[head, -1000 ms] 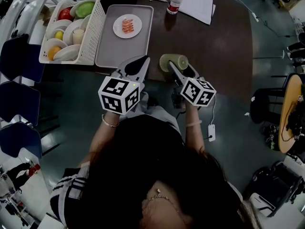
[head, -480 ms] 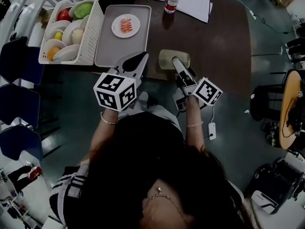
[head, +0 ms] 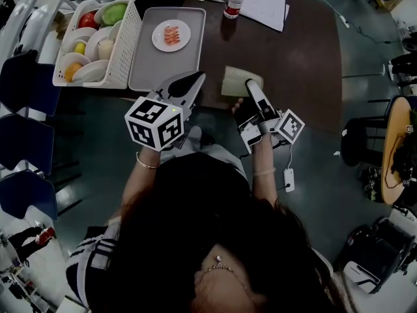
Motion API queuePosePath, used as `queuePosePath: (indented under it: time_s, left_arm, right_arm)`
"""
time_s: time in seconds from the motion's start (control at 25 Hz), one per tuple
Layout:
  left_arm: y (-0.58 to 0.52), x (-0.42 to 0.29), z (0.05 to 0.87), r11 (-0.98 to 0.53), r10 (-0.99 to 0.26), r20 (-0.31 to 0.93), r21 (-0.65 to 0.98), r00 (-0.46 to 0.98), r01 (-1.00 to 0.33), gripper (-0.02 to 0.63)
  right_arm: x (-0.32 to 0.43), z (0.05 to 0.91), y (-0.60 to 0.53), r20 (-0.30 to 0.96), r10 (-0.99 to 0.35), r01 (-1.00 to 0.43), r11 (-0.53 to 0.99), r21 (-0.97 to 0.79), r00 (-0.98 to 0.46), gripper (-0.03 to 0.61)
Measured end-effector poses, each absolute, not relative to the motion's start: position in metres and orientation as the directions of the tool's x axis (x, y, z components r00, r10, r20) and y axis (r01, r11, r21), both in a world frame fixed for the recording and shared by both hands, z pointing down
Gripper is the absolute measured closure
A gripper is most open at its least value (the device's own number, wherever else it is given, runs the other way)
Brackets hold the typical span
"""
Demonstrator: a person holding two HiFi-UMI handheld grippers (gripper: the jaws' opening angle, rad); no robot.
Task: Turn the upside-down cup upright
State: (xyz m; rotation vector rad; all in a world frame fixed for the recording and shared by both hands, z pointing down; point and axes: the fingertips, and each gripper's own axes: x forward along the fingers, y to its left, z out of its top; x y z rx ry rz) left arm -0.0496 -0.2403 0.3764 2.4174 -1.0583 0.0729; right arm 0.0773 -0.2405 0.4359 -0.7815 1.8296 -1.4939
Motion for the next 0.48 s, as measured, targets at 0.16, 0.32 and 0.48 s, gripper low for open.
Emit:
queuePosePath:
  time_s: [0.16, 0.32, 0.48]
  left_arm:
    - [-0.238, -0.044, 0.376, -0.59, -0.664, 0.235, 0.42, 0.71, -0.69, 0.612]
    - [-0.235, -0.04, 0.375, -0.599, -0.648, 0.228, 0.437, 0.727, -0.671, 0.611]
    - [-0.232, -0.034, 0.375, -0.625, -0.62, 0.226, 0.437, 0.752, -0.647, 0.612]
  right_arm:
    - [0.077, 0.435, -0.237, -0.187, -0.767, 0.09, 0.168, -0.982, -0.613, 0.255]
    - [0.076, 0.431, -0.233, -0.273, -0.746, 0.218, 0.174, -0.96, -0.607, 0.255]
    - [0.076, 0.424, -0.23, -0.351, -0.722, 0.317, 0.19, -0.929, -0.597, 0.255]
